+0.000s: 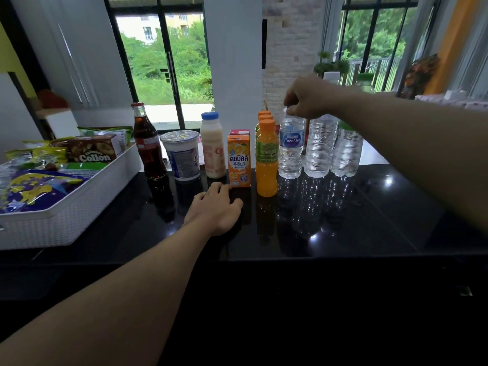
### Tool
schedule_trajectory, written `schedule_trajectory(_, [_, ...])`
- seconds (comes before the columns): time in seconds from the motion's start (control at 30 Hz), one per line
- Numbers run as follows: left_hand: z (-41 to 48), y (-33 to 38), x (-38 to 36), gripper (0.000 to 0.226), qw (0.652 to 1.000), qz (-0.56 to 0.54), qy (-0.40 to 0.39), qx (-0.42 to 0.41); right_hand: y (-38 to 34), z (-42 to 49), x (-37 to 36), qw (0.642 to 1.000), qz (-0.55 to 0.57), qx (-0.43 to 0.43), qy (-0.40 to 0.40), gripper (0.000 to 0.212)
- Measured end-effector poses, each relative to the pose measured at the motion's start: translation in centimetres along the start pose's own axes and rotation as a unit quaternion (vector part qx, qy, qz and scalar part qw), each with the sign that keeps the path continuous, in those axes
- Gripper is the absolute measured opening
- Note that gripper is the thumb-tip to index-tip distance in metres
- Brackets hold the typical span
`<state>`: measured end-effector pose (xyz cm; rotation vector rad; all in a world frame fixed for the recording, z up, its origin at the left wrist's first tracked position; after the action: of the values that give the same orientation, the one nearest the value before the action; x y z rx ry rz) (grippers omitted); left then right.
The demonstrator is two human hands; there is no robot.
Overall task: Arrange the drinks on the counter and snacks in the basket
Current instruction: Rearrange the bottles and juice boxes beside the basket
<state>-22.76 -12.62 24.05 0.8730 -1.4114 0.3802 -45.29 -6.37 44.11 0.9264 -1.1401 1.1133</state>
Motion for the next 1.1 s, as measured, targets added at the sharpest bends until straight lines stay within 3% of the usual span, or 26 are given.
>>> schedule_trajectory(0.17, [-0.2, 0.1, 0.2, 0.062, 1.0, -0.005, 0.008, -0.003, -0.5, -0.7, -0.1, 1.0, -0.017, -0.009, -0.004, 0.034])
schedule_trajectory(0.33, [-0.2, -0.1, 0.5, 0.065, 0.998, -0.054, -0.001, 0.027, -1.2, -1.5, 0.4, 0.998, -0.028, -0.032, 0.042, 0.045])
schedule_trajectory(0.47, [-0.1, -0.6, 1.0, 0.063, 0.991, -0.129, -0.019, 0.041, -2.3, -2.2, 1.2, 0.997, 0.036, -0.027, 0.061, 0.038])
schedule_trajectory(0.57, [-0.4, -1.0, 1.9, 0.061, 0.975, -0.219, -0.036, -0.005, -3.2, -2.5, 1.4, 0.993, 0.106, -0.005, 0.057, 0.035])
schedule_trajectory(0.67, [-1.0, -2.4, 3.3, 0.055, 0.986, -0.16, -0.029, -0.026, -3.9, -2.4, 1.3, 0.99, 0.13, -0.001, 0.054, 0.033])
schedule_trajectory(0.77, [-1.7, -5.4, 4.6, 0.034, 0.997, -0.069, 0.021, -0.027, -4.2, -1.8, 1.1, 0.987, 0.152, -0.006, 0.055, 0.032])
schedule_trajectory(0.9, [-2.0, -10.4, 3.9, 0.056, 0.999, -0.028, 0.018, 0.026, -4.3, -0.4, 0.6, 0.984, 0.173, -0.033, 0.037, 0.03])
schedule_trajectory(1.1, [-1.0, -11.3, 3.4, 0.077, 0.998, -0.007, 0.004, 0.061, -4.4, 1.9, 0.0, 0.977, 0.184, -0.103, -0.026, 0.04])
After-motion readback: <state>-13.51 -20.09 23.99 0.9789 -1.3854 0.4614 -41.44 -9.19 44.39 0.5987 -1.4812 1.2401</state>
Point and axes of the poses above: each hand's wrist, its own z-axis towards the middle knuckle, its own x-axis out of the back of the hand, y = z × x, the point moved 5 cm from there along z, towards the middle knuckle, and after that the axes turned 11 degrees about -y, right-handed, at the moved point
